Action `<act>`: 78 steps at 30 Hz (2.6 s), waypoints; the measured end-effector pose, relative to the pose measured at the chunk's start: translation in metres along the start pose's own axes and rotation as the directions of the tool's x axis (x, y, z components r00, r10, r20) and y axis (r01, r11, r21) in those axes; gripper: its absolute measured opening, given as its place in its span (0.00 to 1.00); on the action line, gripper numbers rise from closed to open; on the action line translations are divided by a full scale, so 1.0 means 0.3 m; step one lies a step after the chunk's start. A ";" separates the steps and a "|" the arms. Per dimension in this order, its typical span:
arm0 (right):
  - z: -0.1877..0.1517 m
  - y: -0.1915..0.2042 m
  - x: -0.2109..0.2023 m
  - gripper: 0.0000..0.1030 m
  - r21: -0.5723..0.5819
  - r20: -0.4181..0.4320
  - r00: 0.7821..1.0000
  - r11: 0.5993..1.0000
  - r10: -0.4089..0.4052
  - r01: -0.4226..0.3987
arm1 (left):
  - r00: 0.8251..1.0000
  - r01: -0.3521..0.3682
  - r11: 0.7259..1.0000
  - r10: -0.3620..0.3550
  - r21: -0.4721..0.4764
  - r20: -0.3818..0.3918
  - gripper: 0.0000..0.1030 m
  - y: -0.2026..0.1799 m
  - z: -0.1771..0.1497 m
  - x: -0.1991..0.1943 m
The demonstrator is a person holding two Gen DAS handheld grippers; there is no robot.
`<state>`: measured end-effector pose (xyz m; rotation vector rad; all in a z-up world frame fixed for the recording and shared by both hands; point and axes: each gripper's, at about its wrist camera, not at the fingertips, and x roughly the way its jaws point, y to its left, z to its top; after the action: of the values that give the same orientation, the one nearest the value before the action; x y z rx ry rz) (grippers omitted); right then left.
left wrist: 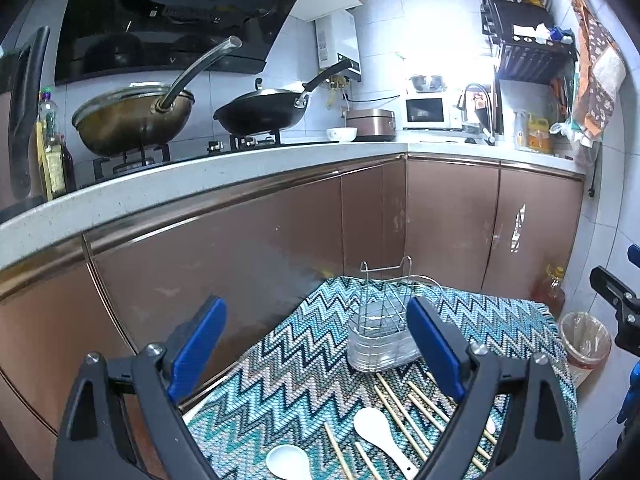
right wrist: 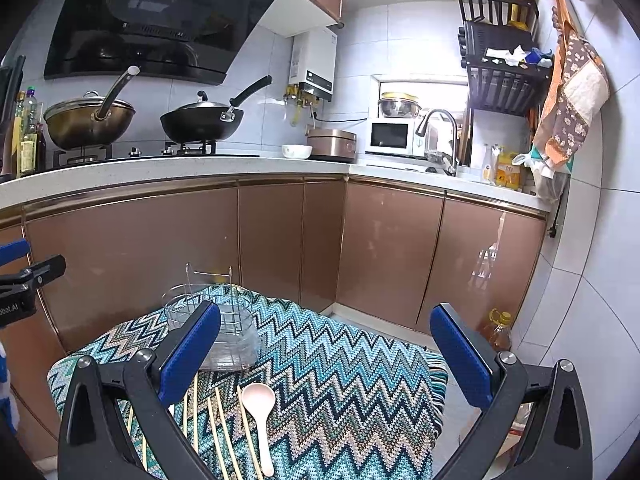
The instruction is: Organize utensils
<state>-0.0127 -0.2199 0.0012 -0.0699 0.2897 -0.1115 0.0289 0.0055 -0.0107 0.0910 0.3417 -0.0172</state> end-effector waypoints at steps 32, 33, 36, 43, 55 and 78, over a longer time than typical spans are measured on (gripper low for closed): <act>-0.032 0.044 0.000 1.00 -0.027 -0.030 1.000 1.000 -0.005 0.004 | 0.999 0.028 0.999 -0.027 0.027 -0.020 0.89 0.075 0.020 -0.051; -0.032 0.044 0.001 1.00 -0.028 -0.031 1.000 1.000 -0.005 0.004 | 1.000 0.027 0.999 -0.027 0.020 -0.016 0.89 0.083 0.021 -0.053; -0.033 0.040 0.008 1.00 -0.030 -0.035 0.999 1.000 0.001 -0.002 | 1.000 0.025 1.000 -0.025 0.000 -0.007 0.89 0.104 0.026 -0.051; -0.045 0.034 0.041 1.00 -0.037 -0.055 0.998 0.999 0.025 -0.028 | 1.000 -0.012 1.000 0.012 -0.022 0.000 0.89 0.139 0.002 -0.031; -0.077 0.055 0.108 1.00 -0.046 -0.097 0.993 0.996 0.069 -0.074 | 0.997 -0.023 0.999 0.019 -0.045 -0.077 0.89 0.200 -0.072 0.039; -0.148 0.076 0.270 0.78 0.005 -0.306 0.917 0.964 0.256 -0.268 | 0.931 0.087 0.970 -0.159 -0.226 -0.328 0.85 0.313 -0.261 0.199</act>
<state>0.0538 -0.2094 -0.0659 -0.0495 0.6072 0.1525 0.0621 0.1061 -0.0960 -0.1386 0.6983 -0.0913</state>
